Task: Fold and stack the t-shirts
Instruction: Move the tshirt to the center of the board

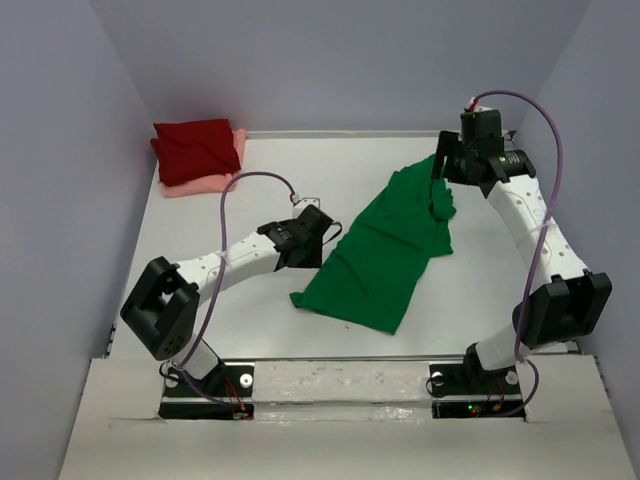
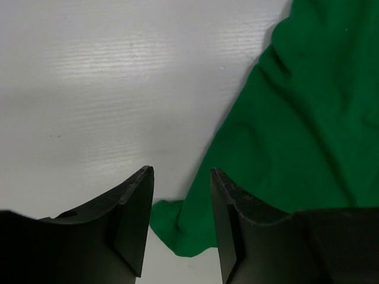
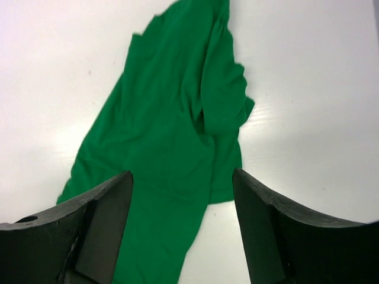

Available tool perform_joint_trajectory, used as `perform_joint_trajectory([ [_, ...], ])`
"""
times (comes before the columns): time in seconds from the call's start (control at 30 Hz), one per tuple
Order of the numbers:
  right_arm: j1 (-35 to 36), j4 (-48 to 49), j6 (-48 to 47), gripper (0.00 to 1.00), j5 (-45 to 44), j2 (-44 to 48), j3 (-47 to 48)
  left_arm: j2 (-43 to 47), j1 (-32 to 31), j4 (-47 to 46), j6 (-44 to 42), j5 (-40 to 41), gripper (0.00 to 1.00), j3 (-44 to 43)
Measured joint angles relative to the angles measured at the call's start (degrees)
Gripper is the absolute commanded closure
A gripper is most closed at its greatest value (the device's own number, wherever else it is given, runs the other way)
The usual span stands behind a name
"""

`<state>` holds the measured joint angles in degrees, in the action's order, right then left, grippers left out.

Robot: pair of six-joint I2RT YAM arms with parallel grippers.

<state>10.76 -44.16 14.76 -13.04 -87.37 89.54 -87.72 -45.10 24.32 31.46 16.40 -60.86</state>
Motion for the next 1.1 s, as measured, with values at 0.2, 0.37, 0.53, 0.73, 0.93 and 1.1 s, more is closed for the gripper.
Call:
perform_joint_trajectory([
  [0.2, -1.7, 1.0, -0.1, 0.43, -0.7, -3.2, 1.5, -1.6, -1.7, 0.3, 1.8, -1.0, 0.48, -0.8],
  [0.37, -2.6, 1.3, -0.1, 0.44, -1.0, -9.7, -1.6, -1.6, -5.7, 2.4, 2.1, 1.4, 0.48, -6.3],
  [0.53, -4.2, 1.2, 0.3, 0.43, 0.7, -13.6, -3.3, -1.6, -12.0, 3.7, 2.0, 1.8, 0.48, -13.5],
  [0.73, -5.2, 1.8, 0.2, 0.43, 1.7, -13.3, -3.0, -7.8, -21.2, 1.2, 2.1, -0.7, 0.48, -19.2],
  [0.93, -6.2, 1.8, 0.2, 0.43, 3.5, -12.3, -2.9, -20.7, -26.6, 2.7, 3.3, -0.2, 0.47, -22.5],
  [1.1, -6.8, 1.9, 0.1, 0.43, 4.5, -9.4, -3.0, -20.9, -26.0, 5.1, 5.4, 1.6, 0.47, -21.8],
])
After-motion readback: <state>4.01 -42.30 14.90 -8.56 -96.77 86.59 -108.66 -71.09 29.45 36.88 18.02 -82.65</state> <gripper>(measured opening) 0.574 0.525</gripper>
